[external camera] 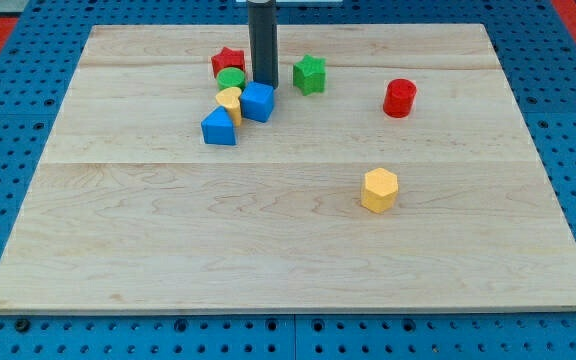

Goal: Move the green star to center

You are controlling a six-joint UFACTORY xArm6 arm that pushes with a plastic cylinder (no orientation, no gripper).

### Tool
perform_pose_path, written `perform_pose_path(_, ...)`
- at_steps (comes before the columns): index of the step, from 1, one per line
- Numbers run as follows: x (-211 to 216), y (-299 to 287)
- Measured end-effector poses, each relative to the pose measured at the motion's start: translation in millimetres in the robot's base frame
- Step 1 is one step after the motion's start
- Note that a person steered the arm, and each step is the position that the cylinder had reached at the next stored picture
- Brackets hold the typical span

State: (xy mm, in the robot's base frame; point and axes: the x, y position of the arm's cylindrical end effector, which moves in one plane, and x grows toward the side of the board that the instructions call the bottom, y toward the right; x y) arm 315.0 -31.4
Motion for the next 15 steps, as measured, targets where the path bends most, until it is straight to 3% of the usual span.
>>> perform_pose_path(4, 36.0, -4.0)
perform_pose_path(6, -91.3, -6.8)
perform_pose_path(7, -121.5, 4.8)
perform_pose_path(9, -104.1, 76.7)
perform_pose_path(13, -9.3, 86.2)
perform_pose_path(14, -5.0, 88.2)
perform_pose_path(15, -41.8, 93.9)
